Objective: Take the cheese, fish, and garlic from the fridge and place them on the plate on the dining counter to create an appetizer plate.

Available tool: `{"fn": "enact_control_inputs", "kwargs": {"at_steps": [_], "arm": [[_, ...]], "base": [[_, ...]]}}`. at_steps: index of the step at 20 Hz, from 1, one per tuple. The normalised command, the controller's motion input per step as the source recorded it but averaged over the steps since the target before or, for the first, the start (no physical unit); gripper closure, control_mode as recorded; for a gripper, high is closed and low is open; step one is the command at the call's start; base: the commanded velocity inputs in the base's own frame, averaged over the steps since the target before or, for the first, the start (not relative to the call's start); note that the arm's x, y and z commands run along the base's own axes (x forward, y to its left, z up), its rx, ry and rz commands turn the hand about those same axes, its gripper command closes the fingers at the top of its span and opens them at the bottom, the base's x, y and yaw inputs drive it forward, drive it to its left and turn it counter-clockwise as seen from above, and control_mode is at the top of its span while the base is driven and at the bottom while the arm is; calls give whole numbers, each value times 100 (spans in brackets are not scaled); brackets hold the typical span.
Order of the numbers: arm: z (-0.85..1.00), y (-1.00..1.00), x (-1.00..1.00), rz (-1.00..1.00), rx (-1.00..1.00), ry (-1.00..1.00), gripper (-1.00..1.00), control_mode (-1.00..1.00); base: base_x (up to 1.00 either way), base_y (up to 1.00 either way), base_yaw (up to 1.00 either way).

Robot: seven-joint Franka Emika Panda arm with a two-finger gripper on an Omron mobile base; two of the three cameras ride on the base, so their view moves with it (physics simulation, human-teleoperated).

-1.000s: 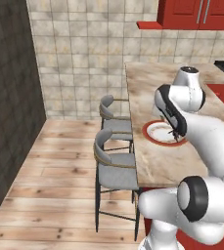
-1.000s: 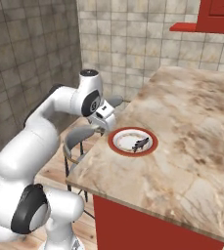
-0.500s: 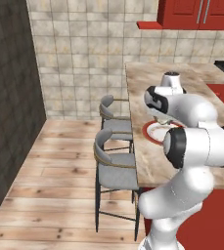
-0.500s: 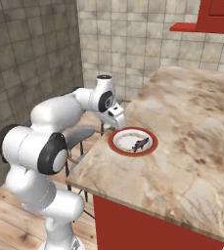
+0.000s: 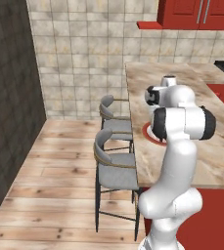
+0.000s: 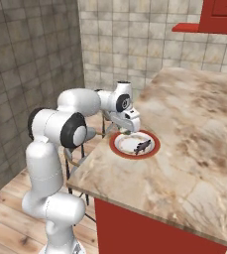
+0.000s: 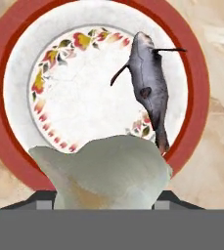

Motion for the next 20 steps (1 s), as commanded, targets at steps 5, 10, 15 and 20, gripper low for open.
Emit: {"fn": "enact_control_inputs", "kwargs": {"at_steps": [5, 10, 15, 20], "arm": [[-49, -39, 45, 0, 0, 3, 100, -100], [-41, -20, 27, -1, 0, 0, 100, -100], [-45, -9, 20, -1, 0, 0, 100, -100], [-38, -4, 10, -1, 0, 0, 100, -100]], "base": [[0, 0, 0], [0, 0, 0], [0, 0, 0], [0, 0, 0]]}}
